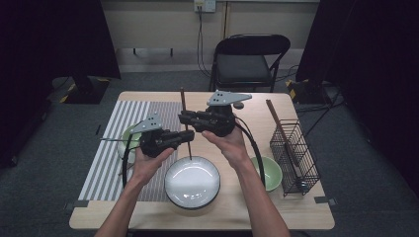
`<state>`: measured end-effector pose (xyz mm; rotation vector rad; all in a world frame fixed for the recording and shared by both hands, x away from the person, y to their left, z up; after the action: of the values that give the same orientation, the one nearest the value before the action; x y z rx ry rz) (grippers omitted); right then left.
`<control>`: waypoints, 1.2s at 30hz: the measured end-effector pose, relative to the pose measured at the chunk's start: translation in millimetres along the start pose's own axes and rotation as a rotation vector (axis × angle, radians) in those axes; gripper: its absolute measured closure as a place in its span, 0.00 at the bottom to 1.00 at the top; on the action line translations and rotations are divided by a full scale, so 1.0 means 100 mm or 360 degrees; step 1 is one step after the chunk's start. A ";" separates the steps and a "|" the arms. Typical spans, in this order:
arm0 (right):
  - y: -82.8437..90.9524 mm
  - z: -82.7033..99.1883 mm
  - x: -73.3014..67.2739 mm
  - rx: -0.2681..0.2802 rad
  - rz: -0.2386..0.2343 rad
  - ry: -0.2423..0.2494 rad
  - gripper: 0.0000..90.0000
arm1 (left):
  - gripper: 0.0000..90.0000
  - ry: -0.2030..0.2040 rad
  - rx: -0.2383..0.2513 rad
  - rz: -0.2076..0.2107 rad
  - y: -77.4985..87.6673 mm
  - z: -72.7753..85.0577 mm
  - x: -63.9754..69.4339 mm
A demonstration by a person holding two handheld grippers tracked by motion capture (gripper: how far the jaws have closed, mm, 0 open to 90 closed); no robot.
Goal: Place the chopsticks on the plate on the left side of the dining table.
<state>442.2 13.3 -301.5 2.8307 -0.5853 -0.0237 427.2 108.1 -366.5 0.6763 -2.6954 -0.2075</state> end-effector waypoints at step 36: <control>-0.03 0.70 -0.15 -0.0091 -0.0109 -0.0032 0.69 | 0.94 -0.0011 0.0083 -0.0044 0.29 -0.28 -0.02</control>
<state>424.7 5.7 -370.3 2.7967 -0.4839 -0.0799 426.5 132.8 -334.8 0.7300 -2.7078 -0.1473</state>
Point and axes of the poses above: each handheld gripper's, and its own axes: y roughly backward along the jaws, z roughly out of its underside, x roughly to its right, the point moved 7 cm from there along -y, roughly forward along the jaws, and after that the axes turned 9 degrees about y, right-handed, at the moved point
